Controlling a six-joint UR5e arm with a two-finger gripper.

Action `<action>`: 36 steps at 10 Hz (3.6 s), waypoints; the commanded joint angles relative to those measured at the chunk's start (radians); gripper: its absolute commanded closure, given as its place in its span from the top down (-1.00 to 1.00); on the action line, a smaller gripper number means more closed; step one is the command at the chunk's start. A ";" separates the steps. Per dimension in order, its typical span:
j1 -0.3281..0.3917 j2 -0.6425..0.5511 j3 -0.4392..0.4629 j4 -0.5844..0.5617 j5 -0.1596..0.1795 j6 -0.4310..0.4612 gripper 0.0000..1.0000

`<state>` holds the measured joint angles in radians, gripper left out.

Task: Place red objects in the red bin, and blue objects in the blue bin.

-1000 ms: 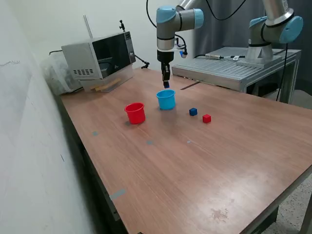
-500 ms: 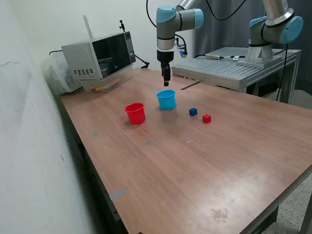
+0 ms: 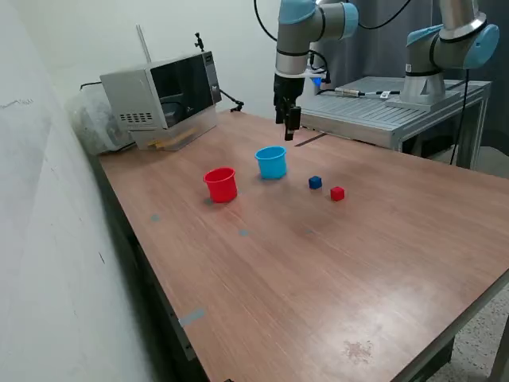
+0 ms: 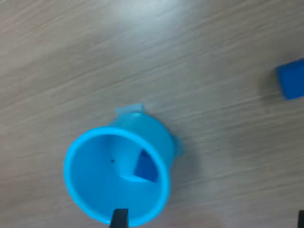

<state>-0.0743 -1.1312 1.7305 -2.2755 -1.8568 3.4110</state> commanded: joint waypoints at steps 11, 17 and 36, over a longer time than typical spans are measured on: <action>0.235 0.148 0.073 -0.159 0.110 0.065 1.00; 0.235 0.188 0.032 -0.167 0.125 0.042 1.00; 0.188 0.234 0.014 -0.162 0.157 0.031 1.00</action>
<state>0.1078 -0.8970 1.7398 -2.4383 -1.6997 3.4423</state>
